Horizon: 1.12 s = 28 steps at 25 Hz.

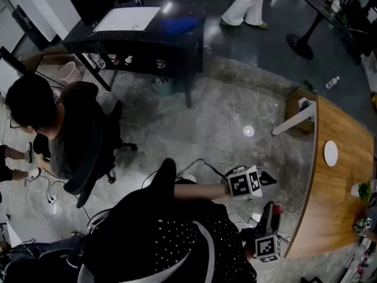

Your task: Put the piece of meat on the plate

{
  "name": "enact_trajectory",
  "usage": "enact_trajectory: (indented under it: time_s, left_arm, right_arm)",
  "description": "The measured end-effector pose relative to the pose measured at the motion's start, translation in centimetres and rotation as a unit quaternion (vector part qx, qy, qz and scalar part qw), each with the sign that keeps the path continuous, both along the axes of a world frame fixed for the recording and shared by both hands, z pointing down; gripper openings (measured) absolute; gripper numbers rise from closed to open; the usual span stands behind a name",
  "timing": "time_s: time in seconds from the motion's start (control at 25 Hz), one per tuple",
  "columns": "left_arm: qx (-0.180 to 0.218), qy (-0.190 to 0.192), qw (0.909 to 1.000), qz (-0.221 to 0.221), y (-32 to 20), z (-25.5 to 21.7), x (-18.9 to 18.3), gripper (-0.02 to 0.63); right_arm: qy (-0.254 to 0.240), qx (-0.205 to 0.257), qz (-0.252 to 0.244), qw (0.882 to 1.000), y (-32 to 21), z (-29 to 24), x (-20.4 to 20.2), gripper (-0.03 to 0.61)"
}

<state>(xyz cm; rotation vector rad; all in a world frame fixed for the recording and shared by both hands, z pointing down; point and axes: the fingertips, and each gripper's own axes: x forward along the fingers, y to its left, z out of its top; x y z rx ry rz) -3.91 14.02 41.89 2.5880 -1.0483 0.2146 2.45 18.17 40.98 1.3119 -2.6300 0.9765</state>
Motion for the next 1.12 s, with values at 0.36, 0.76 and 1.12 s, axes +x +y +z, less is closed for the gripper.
enact_trajectory:
  time_s: [0.36,0.76,1.12]
  left_arm:
    - [-0.001,-0.002,0.9996,-0.029,3.2,2.7,0.0,0.006]
    - [0.022,-0.018,0.9990,-0.034,0.2,0.9,4.8,0.006]
    - [-0.004,-0.024,0.9995,-0.021,-3.6,2.8,5.6,0.006]
  right_arm:
    - [-0.004,-0.011,-0.024,1.000,2.4,2.5,0.7,0.316]
    - [0.006,-0.006,0.004,1.000,-0.8,2.7,6.3,0.316]
    - [0.009,-0.013,0.026,1.000,-4.7,3.5,7.2,0.316]
